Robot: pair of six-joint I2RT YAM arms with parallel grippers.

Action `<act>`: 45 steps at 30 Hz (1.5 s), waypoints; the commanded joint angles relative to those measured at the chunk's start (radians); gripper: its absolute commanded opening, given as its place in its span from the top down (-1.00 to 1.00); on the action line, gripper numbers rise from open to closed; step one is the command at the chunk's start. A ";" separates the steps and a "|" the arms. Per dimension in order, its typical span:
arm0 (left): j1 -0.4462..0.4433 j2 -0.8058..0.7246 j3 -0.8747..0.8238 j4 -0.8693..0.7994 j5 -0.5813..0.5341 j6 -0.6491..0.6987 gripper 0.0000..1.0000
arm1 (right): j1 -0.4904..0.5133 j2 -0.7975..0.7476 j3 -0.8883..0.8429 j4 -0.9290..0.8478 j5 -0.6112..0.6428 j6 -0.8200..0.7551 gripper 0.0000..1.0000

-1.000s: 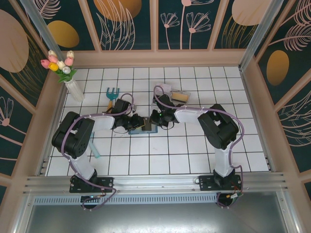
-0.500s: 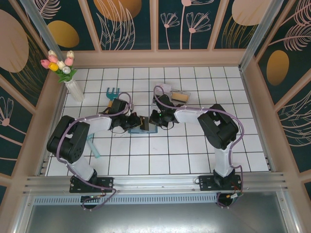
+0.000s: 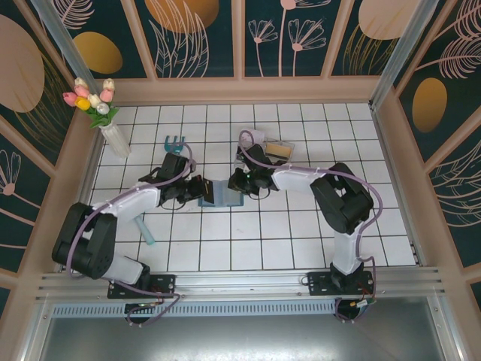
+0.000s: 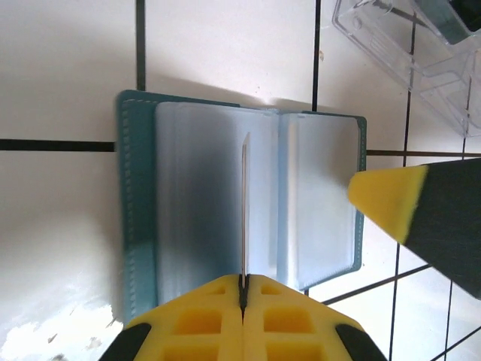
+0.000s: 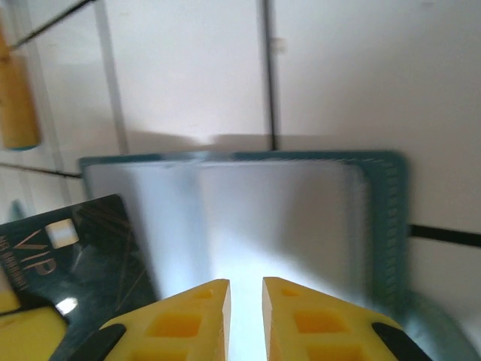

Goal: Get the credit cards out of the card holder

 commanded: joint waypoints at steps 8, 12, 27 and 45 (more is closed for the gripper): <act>0.006 -0.189 0.041 0.060 -0.008 -0.074 0.95 | -0.038 -0.322 -0.087 0.227 -0.059 -0.007 0.08; 0.005 -0.190 0.033 0.283 0.112 -0.191 0.95 | -0.067 -0.381 -0.065 0.170 -0.002 -0.037 -0.10; 0.004 -0.174 0.040 0.835 0.262 -0.586 0.95 | -0.122 -0.392 -0.216 0.796 -0.232 0.319 -0.13; 0.004 -0.108 0.090 0.838 0.288 -0.656 0.91 | -0.137 -0.341 -0.218 0.982 -0.268 0.454 0.82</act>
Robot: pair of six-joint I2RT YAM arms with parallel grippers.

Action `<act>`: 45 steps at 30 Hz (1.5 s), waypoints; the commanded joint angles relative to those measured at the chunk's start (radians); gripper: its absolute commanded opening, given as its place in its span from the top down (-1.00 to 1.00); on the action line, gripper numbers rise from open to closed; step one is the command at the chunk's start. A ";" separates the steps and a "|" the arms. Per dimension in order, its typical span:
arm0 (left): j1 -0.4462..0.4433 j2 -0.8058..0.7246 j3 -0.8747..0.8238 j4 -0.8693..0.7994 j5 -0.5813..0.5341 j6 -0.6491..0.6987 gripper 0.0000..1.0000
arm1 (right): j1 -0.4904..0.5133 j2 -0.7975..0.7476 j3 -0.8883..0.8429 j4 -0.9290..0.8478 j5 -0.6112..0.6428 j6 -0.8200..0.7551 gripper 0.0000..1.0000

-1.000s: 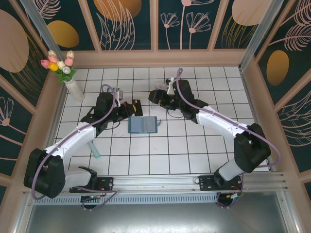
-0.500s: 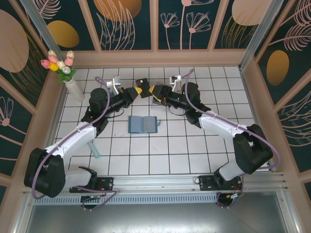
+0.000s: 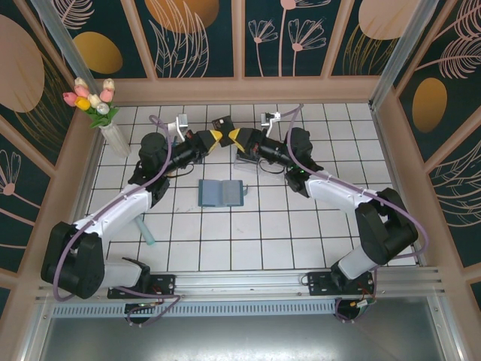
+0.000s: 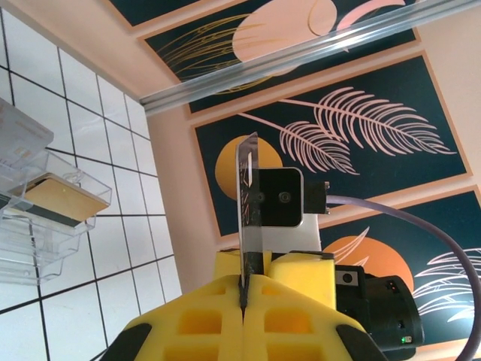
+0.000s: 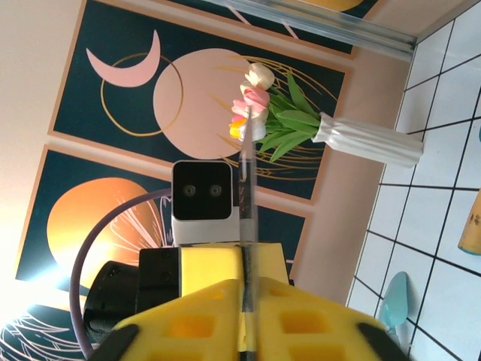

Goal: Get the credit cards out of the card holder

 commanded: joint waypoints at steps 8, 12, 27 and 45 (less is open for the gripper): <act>0.007 0.050 0.206 -0.433 -0.149 0.225 0.30 | -0.056 -0.030 -0.024 -0.106 0.081 -0.145 1.00; 0.008 0.055 0.251 -0.598 -0.280 0.342 -0.10 | -0.090 -0.017 0.022 -0.253 0.096 -0.252 1.00; 0.008 0.068 0.169 -0.690 -0.478 0.606 -0.97 | -0.107 0.051 0.241 -0.805 0.168 -1.201 1.00; 0.062 0.194 0.254 -0.797 -0.617 0.682 -0.97 | -0.138 0.319 0.530 -1.184 0.177 -1.973 1.00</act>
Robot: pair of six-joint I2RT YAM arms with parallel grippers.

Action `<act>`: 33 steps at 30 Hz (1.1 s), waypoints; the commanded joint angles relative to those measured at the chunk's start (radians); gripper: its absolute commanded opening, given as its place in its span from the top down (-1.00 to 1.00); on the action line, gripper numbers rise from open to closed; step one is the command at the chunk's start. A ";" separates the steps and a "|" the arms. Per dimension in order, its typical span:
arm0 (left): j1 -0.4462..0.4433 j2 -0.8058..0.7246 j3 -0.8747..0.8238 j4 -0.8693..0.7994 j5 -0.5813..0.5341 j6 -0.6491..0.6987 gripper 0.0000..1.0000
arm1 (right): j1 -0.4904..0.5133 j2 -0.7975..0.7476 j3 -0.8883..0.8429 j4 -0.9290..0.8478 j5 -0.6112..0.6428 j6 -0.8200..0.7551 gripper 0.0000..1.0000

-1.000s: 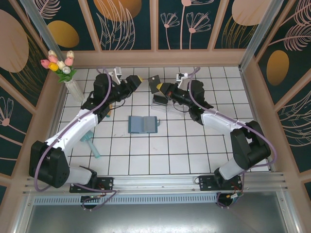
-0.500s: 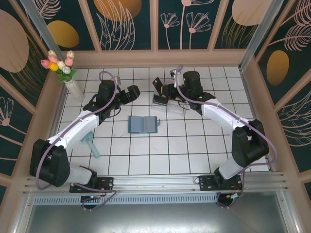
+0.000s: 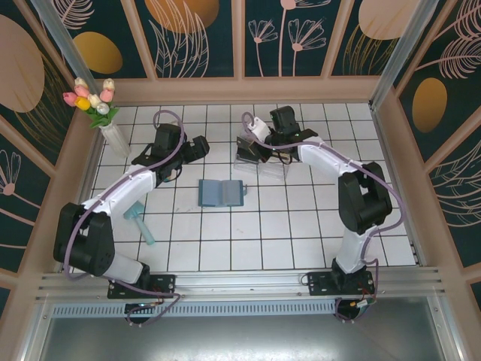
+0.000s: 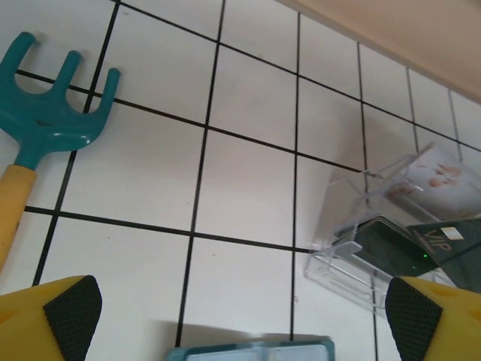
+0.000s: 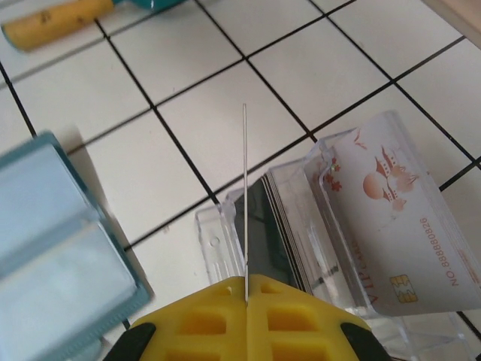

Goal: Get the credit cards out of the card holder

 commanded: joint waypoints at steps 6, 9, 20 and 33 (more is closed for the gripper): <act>0.019 0.080 0.081 -0.044 0.002 0.050 -0.97 | -0.020 0.081 0.127 -0.165 -0.067 -0.301 1.00; 0.018 0.099 0.092 -0.038 0.024 0.046 -0.97 | -0.021 0.104 0.146 -0.159 -0.081 -0.324 1.00; 0.018 0.121 0.122 -0.067 0.062 0.075 -0.97 | -0.033 0.167 0.213 -0.222 -0.046 -0.387 1.00; 0.019 0.138 0.119 -0.053 0.094 0.078 -0.97 | -0.044 0.160 0.196 -0.215 -0.037 -0.402 1.00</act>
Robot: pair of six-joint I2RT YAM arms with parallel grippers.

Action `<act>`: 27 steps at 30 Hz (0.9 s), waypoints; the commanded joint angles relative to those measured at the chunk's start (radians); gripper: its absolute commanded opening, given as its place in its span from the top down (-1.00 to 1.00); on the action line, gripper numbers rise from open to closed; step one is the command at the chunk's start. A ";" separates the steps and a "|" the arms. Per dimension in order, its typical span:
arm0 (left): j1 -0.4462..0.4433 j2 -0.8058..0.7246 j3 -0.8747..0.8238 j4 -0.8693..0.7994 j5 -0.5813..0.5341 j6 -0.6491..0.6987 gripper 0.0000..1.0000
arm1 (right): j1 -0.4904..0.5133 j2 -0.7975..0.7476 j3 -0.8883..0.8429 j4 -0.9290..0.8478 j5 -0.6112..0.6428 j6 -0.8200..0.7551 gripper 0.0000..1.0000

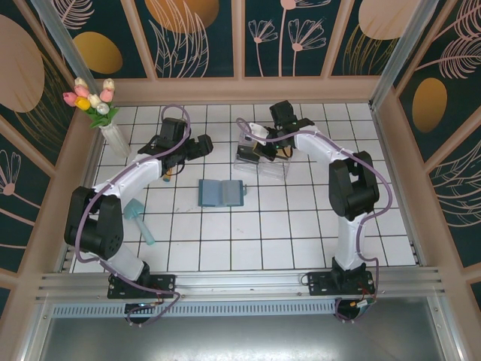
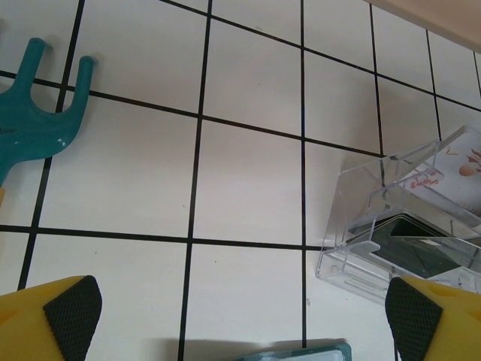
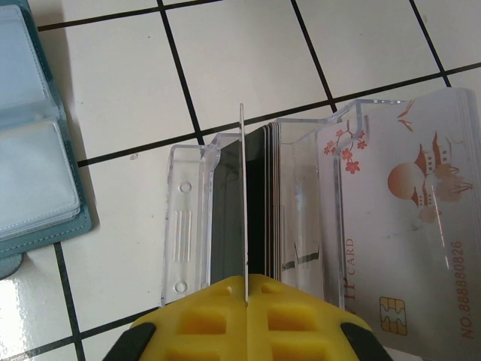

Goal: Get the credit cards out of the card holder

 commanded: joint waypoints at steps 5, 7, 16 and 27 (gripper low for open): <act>0.006 0.017 0.019 -0.009 0.032 0.023 -0.97 | -0.001 0.020 0.022 0.009 -0.024 -0.011 1.00; 0.007 0.020 0.021 -0.008 0.036 0.025 -0.97 | -0.001 0.030 0.027 0.004 -0.029 -0.014 1.00; 0.007 0.040 0.026 -0.010 0.049 0.027 -0.97 | 0.004 0.054 0.059 0.020 -0.024 -0.001 0.81; 0.007 0.042 0.023 -0.010 0.054 0.033 -0.97 | 0.015 0.044 0.069 0.065 -0.004 0.029 0.67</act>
